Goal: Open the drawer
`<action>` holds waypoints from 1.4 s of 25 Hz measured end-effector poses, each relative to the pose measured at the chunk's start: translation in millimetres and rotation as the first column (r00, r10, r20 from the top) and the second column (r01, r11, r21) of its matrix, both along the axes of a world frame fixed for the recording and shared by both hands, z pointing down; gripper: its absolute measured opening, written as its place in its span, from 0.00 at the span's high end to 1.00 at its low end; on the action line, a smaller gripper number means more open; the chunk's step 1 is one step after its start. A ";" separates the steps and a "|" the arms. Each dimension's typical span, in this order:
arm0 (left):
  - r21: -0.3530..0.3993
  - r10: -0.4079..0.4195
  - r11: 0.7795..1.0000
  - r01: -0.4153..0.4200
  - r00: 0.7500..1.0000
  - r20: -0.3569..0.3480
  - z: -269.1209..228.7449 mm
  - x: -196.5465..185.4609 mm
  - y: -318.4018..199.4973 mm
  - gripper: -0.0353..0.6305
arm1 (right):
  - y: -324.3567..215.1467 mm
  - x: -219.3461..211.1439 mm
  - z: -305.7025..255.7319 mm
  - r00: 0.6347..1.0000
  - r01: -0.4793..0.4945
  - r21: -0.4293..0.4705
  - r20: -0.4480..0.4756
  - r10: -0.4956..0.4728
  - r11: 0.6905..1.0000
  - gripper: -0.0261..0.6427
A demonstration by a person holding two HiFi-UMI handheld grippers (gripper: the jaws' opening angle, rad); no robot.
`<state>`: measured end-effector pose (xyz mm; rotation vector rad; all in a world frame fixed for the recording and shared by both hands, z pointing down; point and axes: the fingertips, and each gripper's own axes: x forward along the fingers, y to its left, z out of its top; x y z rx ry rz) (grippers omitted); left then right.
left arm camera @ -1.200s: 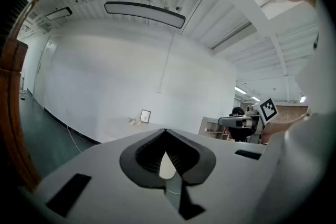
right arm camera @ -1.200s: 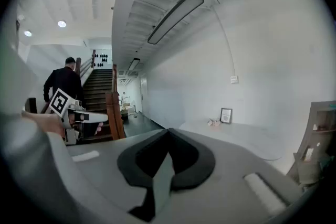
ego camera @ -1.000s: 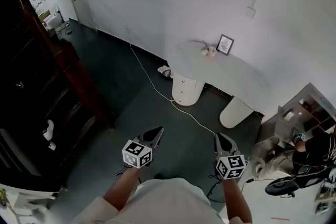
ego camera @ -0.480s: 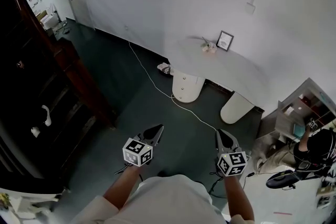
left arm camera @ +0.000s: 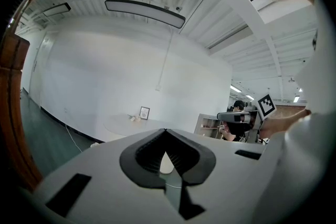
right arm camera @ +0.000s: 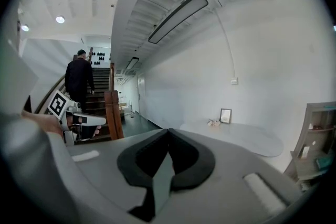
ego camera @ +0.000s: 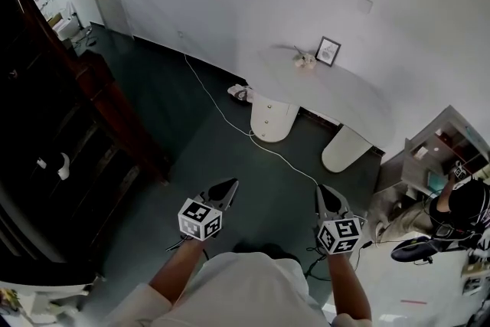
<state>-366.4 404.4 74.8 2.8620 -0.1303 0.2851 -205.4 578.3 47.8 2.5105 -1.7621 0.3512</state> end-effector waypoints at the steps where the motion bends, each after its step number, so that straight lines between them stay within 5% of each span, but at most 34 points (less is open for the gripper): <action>1: -0.003 0.001 1.000 -0.001 1.000 0.001 1.6 -1.2 -1.3 0.94 | -0.7 -1.4 0.8 1.000 -0.003 0.000 0.001 0.003 1.000 0.95; 17: -0.022 -0.009 1.000 0.010 1.000 0.010 12.8 35.1 -33.4 0.94 | -32.3 32.1 17.3 1.000 -0.006 -0.018 0.028 0.007 1.000 0.95; 35: -0.043 -0.094 0.994 0.096 0.994 0.051 29.0 183.2 -83.4 0.94 | -102.1 188.4 41.6 0.993 0.088 -0.036 0.084 -0.085 0.995 0.95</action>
